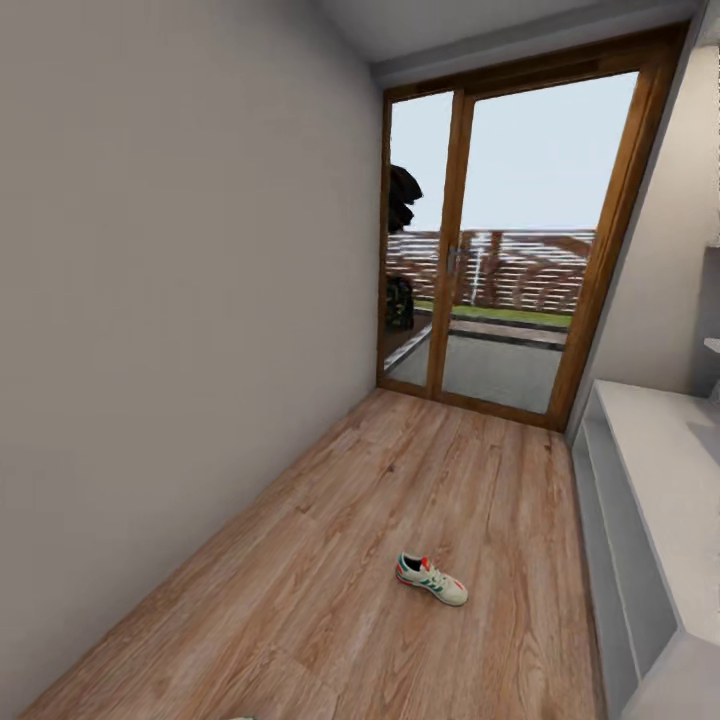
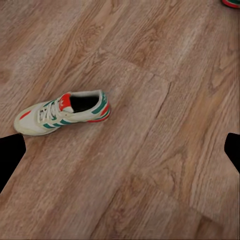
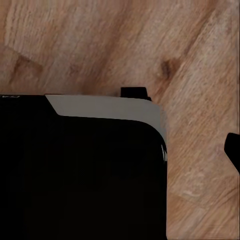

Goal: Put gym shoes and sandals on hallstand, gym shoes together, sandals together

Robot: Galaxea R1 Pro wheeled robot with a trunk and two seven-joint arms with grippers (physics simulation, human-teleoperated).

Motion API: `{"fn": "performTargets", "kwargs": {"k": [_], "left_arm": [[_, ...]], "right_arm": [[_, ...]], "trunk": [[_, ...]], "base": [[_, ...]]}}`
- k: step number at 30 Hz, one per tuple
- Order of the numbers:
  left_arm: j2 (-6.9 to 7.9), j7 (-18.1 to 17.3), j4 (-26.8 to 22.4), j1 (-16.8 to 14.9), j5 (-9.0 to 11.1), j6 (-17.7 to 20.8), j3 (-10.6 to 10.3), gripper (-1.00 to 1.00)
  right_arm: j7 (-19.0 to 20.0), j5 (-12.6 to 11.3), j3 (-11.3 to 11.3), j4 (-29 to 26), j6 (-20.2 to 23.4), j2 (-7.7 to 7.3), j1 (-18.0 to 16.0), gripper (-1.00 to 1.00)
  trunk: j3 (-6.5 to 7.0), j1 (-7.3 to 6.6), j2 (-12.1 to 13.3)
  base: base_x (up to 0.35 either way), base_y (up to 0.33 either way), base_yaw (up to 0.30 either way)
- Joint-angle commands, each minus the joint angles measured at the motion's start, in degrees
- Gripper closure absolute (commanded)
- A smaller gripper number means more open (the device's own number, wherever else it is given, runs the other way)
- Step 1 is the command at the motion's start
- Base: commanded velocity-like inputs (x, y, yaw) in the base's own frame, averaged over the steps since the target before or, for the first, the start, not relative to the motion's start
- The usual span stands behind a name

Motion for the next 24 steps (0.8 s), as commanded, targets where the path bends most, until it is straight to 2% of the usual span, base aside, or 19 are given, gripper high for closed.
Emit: {"fn": "performTargets", "kwargs": {"k": [1,17,24], "left_arm": [[-0.01,-0.01,-0.08,0.02,0.02,-0.05,0.03,-1.00],[-0.01,-0.01,-0.08,0.02,0.02,-0.06,0.03,-1.00],[-0.03,-0.01,-0.04,0.02,0.05,-0.07,0.03,-1.00]], "right_arm": [[0.07,-0.02,-0.04,-0.06,-0.08,0.00,0.02,-1.00],[-0.01,0.06,-0.04,-0.06,-0.08,0.06,0.02,-1.00],[-0.02,0.07,-0.04,-0.06,-0.08,0.08,0.02,-1.00]], "trunk": [[-0.04,0.01,-0.02],[-0.04,0.01,-0.02],[-0.04,0.01,-0.02]], "base": [[0.132,-0.282,-0.003],[0.153,-0.279,0.008],[0.155,-0.278,0.182]]}}
